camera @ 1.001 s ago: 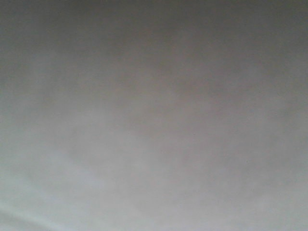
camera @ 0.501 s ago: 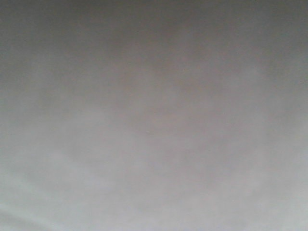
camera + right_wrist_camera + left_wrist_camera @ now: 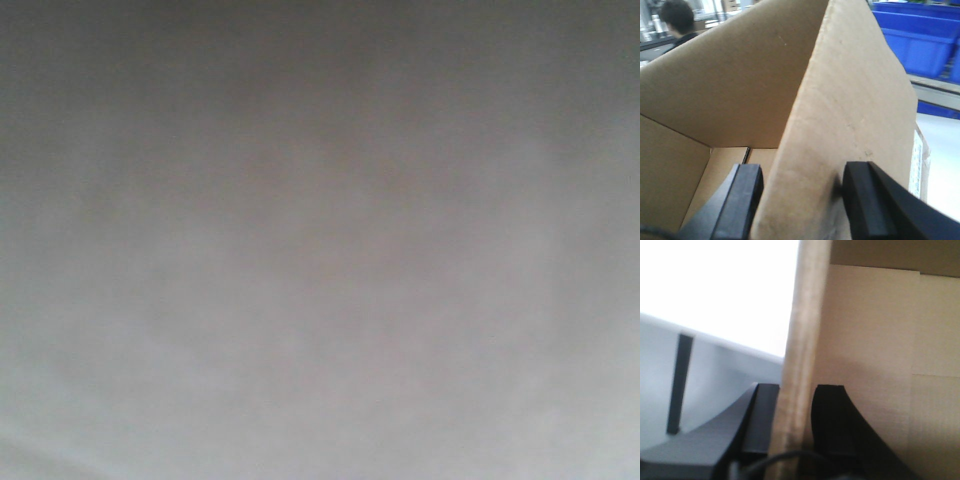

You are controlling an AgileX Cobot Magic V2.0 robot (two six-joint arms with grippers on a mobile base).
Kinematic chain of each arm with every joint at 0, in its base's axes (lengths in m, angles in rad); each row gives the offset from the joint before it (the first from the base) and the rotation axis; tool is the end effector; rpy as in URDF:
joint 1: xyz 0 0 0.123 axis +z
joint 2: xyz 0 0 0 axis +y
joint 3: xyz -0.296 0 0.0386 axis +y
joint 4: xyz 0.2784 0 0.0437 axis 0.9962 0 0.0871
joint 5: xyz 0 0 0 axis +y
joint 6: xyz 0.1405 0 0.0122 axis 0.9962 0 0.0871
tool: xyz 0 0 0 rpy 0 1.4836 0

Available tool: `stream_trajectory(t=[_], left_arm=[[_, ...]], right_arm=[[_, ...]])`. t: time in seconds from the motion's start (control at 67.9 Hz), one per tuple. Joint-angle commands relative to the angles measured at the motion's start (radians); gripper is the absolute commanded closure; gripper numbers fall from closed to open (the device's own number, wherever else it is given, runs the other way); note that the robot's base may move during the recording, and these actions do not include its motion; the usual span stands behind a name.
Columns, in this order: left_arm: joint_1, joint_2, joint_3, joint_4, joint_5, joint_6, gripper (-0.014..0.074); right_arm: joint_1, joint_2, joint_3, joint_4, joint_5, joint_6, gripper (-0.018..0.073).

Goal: Grab box from left shelf to table start

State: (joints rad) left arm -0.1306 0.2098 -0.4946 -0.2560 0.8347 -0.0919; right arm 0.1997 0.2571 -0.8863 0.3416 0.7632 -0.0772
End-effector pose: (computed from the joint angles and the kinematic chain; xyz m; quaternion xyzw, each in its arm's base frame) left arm 0.0941 -0.0391 0.2827 -0.0068 0.8437 -0.1827 0.5047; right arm 0.0524 0.0439 0.4323 -0.0907 0.7072 0.2111 0.6687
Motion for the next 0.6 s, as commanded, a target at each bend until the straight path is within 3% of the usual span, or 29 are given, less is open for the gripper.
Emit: stream_trajectory(t=[0.0,0.589], left_arm=[[-0.017,0.006,-0.016,0.007,0.025,0.114,0.0689],[-0.017,0.006,-0.016,0.007,0.025,0.114,0.0689]], right_arm=[[-0.003,0.009,-0.032,-0.031,-0.094,0.0,0.0502],[-0.003,0.009,-0.031,-0.031,-0.094,0.0,0.0502]])
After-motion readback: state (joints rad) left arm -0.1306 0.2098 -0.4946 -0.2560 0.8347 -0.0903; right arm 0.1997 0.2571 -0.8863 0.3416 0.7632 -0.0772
